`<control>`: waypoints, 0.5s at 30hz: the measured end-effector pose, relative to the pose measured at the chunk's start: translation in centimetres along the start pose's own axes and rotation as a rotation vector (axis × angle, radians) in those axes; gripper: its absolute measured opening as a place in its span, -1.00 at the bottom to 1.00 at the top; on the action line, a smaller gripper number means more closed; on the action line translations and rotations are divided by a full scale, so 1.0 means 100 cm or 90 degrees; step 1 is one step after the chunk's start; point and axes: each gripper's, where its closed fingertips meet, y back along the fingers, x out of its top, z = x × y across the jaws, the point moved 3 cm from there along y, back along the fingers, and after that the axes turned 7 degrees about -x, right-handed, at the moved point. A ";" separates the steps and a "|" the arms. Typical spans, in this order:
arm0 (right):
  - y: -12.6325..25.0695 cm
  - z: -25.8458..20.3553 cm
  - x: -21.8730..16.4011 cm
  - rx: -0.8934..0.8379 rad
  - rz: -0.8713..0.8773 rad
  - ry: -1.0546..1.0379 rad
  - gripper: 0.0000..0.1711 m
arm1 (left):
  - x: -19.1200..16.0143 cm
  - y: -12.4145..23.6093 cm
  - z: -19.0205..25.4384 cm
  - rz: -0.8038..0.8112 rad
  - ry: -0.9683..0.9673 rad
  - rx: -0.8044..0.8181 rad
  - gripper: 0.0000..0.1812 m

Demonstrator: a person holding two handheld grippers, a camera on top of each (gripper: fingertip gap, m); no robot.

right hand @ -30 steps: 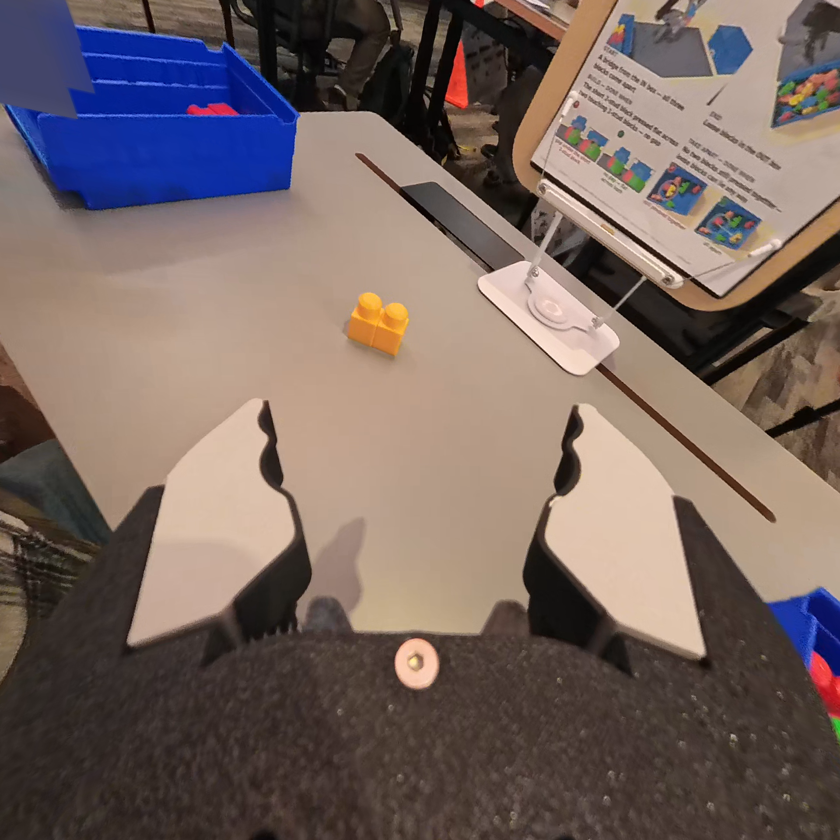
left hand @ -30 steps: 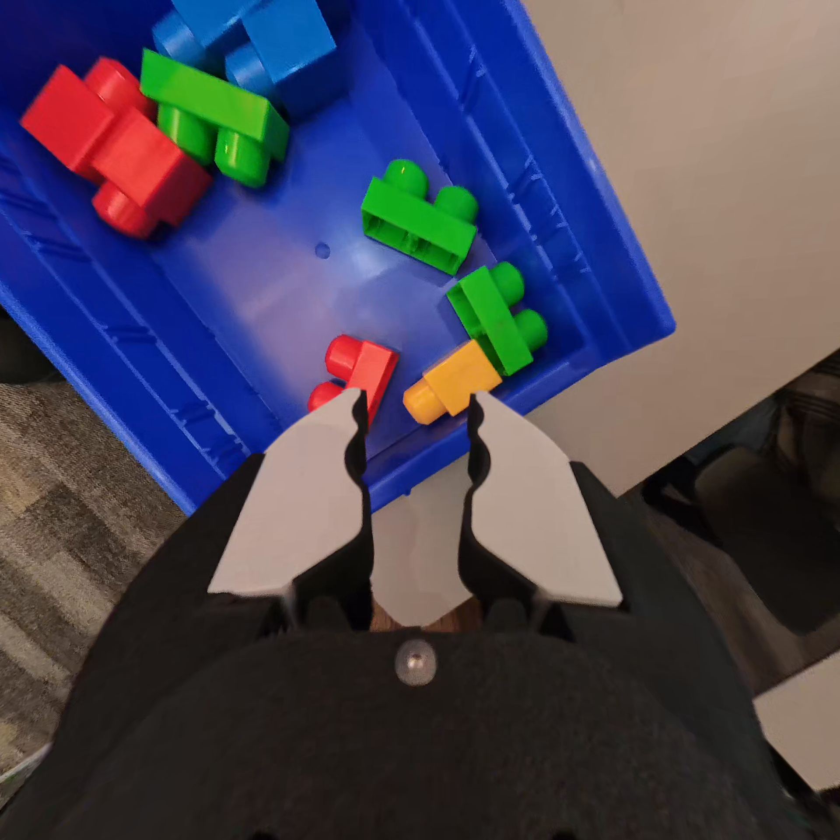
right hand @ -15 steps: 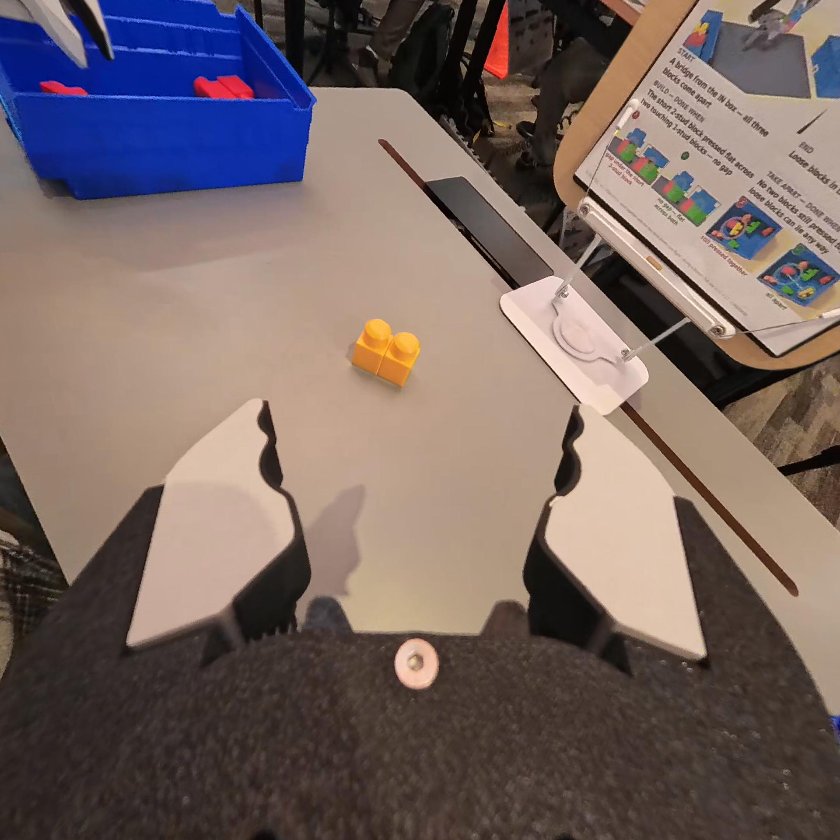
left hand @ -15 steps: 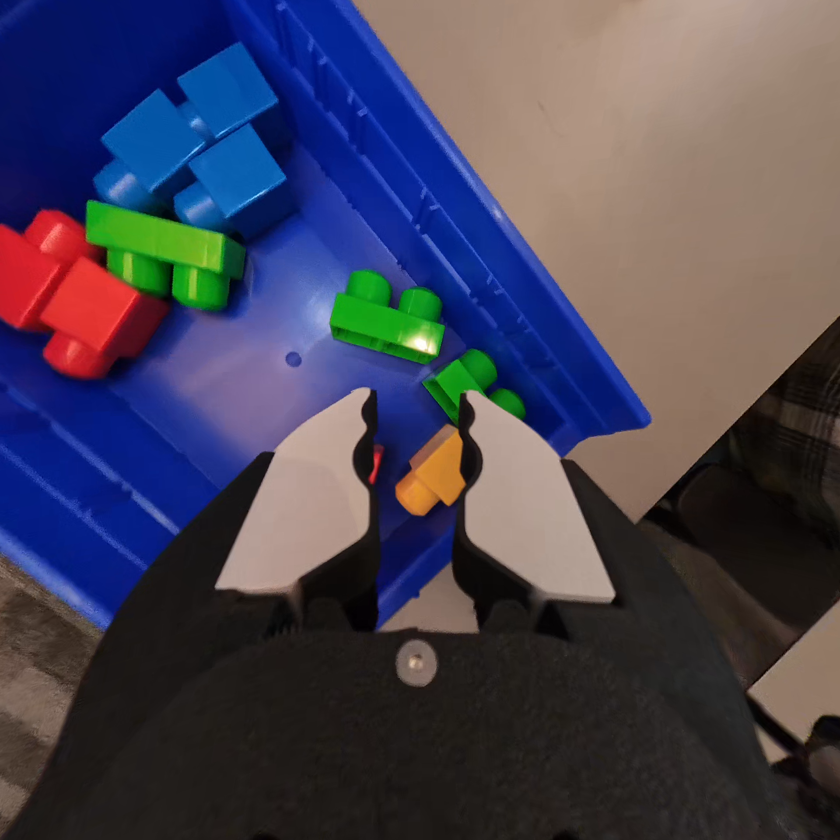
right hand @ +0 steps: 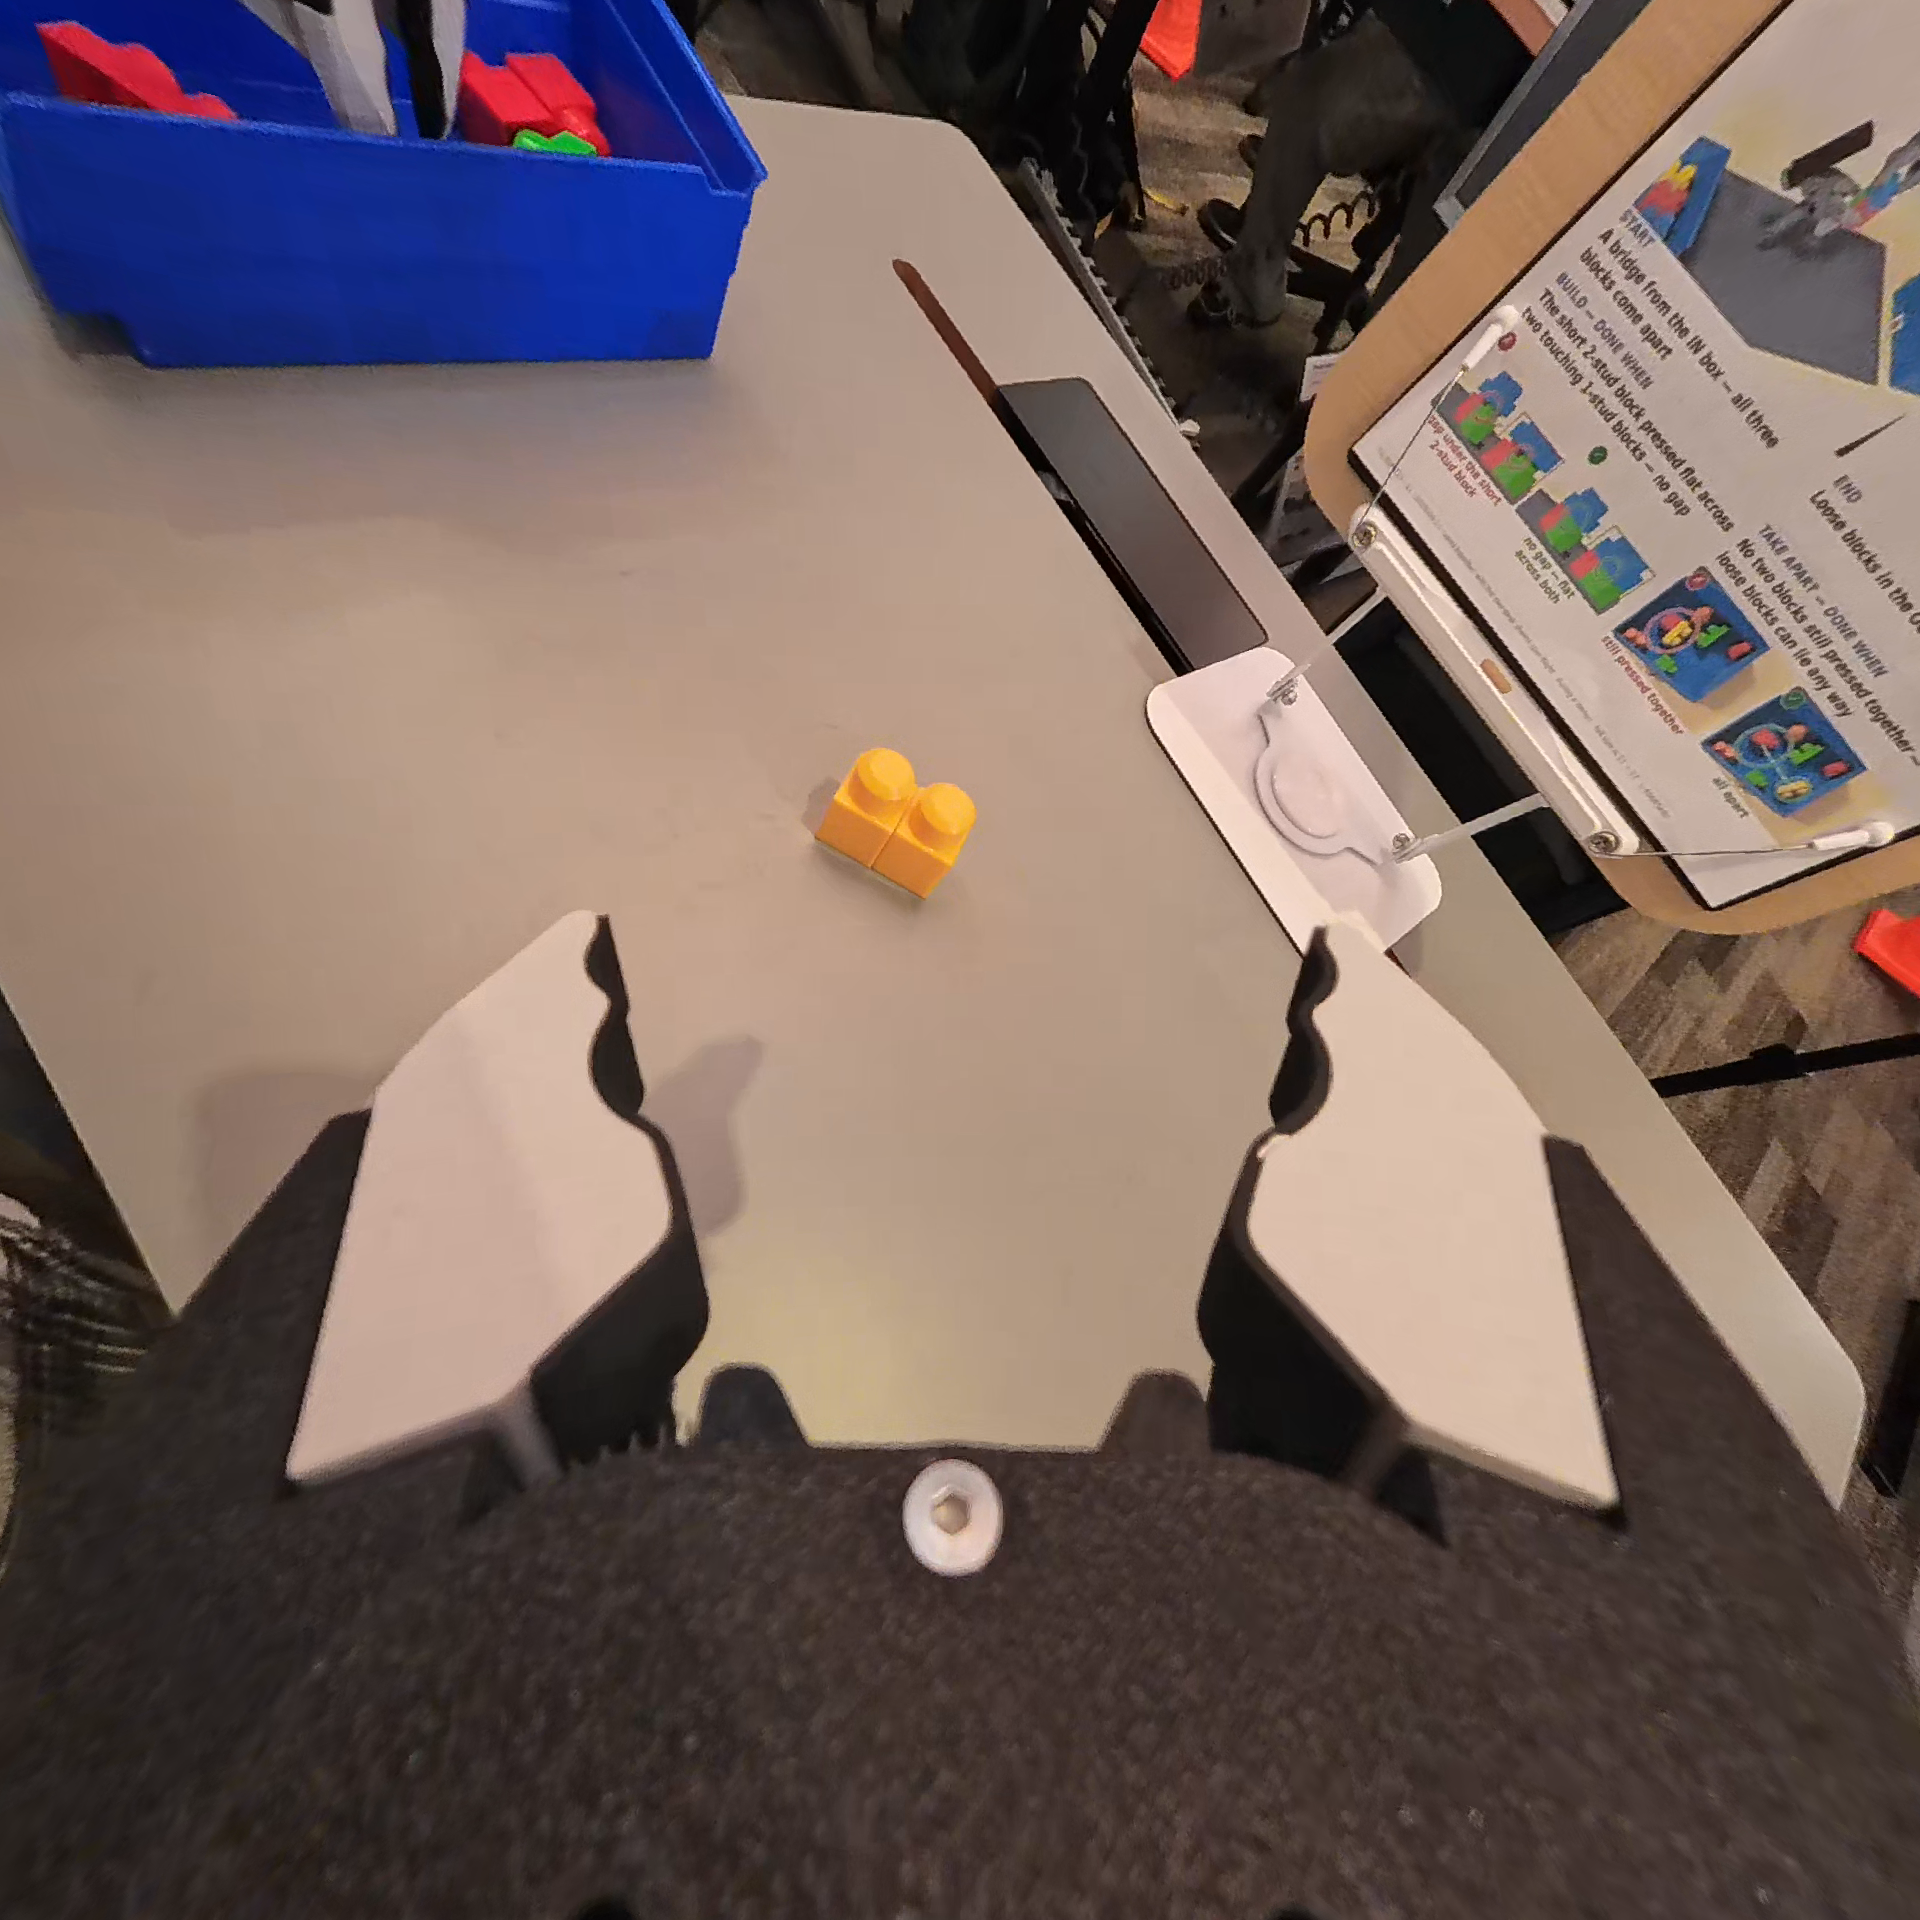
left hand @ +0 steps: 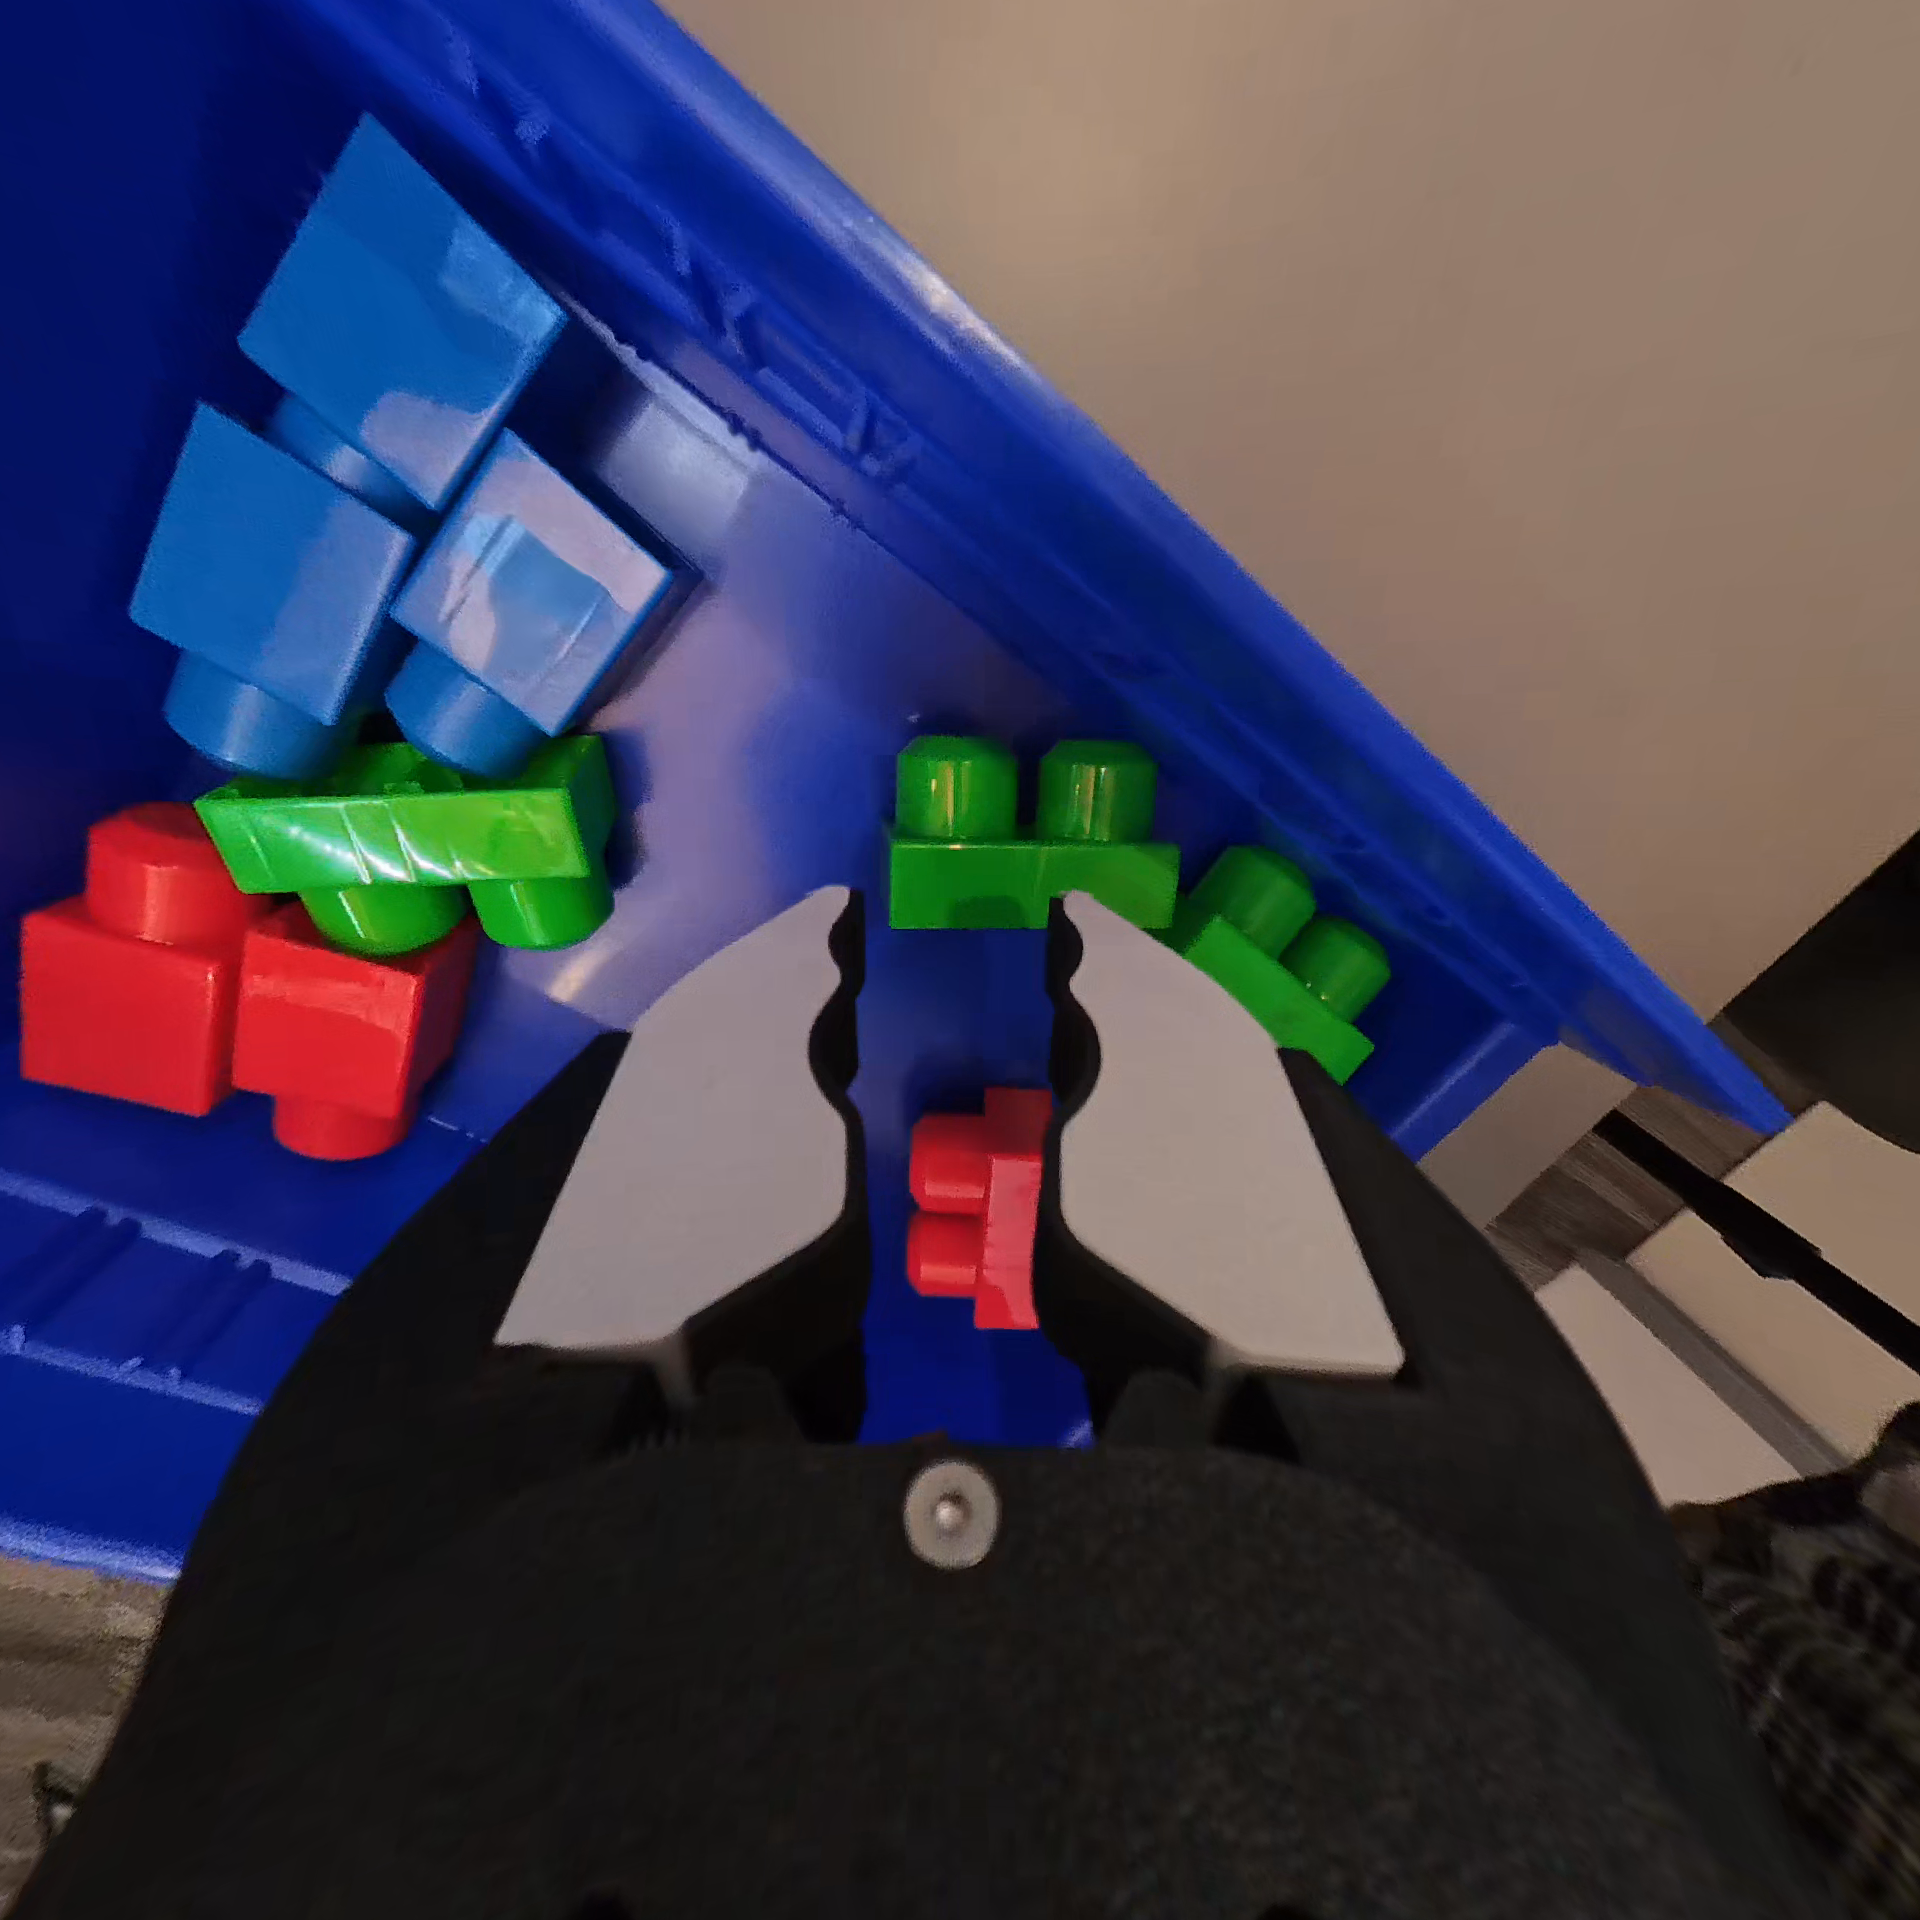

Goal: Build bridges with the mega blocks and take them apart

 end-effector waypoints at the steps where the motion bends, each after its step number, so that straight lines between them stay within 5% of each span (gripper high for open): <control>1: 0.001 0.000 0.000 -0.003 -0.003 0.001 0.40 | 0.000 0.000 -0.001 -0.005 0.008 -0.007 -0.63; 15: 0.006 -0.004 -0.001 -0.006 -0.010 0.005 0.40 | 0.013 -0.017 -0.004 -0.063 0.006 -0.046 -0.55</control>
